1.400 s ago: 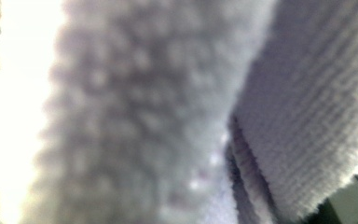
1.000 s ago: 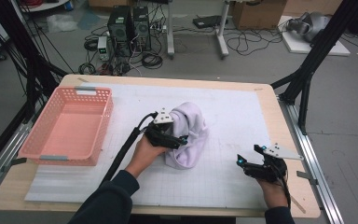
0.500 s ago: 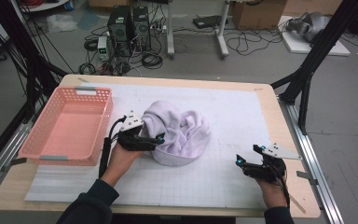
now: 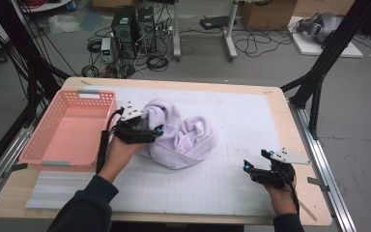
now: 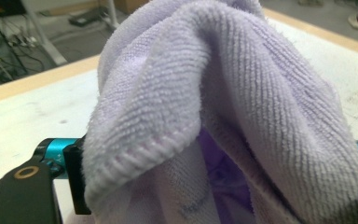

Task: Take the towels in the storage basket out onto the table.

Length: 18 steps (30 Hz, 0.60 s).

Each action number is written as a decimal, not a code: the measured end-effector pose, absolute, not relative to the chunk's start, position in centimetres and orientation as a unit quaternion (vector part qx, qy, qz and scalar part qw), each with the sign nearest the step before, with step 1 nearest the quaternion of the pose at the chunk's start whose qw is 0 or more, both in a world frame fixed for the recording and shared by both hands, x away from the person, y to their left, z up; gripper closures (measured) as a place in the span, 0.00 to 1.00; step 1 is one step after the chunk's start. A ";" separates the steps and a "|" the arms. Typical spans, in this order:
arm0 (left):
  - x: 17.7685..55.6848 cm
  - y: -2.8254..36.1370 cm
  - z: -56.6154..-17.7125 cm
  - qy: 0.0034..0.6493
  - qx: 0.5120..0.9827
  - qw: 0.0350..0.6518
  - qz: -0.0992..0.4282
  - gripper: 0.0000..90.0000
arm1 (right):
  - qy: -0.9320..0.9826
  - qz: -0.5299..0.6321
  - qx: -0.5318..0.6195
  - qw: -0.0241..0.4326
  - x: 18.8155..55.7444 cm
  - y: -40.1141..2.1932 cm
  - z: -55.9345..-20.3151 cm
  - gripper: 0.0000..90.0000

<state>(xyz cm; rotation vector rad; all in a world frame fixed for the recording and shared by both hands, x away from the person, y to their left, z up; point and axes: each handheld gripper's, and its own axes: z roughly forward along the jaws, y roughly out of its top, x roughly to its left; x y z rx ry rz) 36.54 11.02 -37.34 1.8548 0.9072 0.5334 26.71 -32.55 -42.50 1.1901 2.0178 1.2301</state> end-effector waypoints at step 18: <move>37.1 4.6 -36.8 0.330 0.799 0.469 0.184 0.22 | 0.737 0.453 0.439 0.244 26.7 -33.1 -42.6 0.20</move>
